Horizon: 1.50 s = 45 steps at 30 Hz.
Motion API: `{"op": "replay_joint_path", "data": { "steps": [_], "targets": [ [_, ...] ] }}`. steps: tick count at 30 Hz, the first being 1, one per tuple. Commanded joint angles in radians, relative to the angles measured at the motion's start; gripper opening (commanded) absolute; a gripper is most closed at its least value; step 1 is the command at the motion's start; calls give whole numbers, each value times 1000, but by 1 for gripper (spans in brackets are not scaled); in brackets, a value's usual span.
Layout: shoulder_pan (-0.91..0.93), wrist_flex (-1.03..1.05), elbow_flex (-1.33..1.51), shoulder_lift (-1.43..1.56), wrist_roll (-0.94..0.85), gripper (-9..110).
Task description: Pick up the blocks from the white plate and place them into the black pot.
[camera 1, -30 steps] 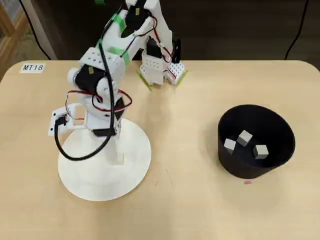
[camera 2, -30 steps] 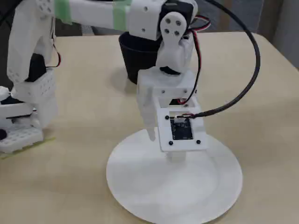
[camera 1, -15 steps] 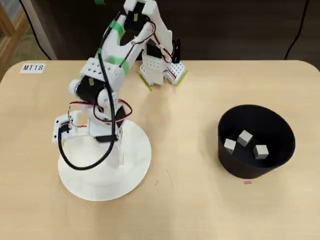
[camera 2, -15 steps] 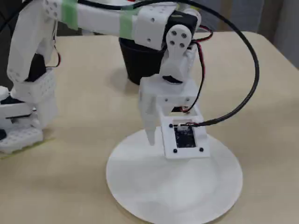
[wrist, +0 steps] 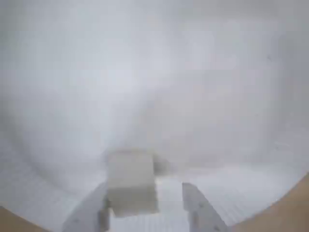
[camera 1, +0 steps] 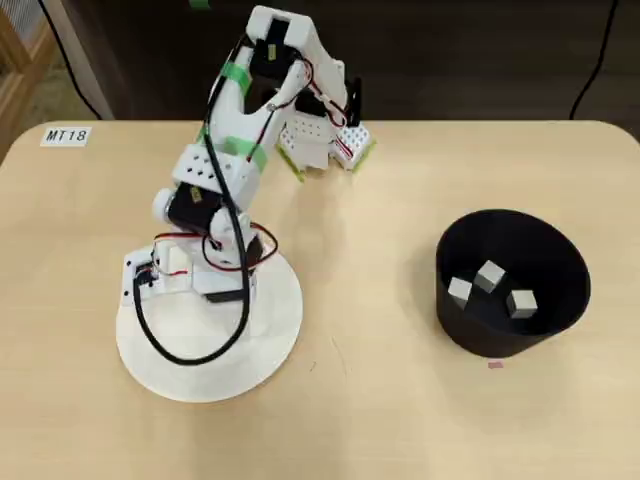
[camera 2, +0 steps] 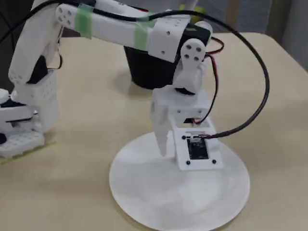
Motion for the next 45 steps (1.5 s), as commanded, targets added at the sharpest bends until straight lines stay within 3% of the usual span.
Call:
{"op": "replay_joint_path", "data": {
  "steps": [1,11,20,26,33,45],
  "targets": [
    [2,-5,-71,-11,41,-2],
    [18,0,-75,38,55,-2],
    [-9,-166,-54,437,259,-2],
    [-235,-285,32,673,482,-2],
    [-594,-653,488,985,819,-2],
    [-1019,-1104,1014,1144,969,-2]
  ]
}}
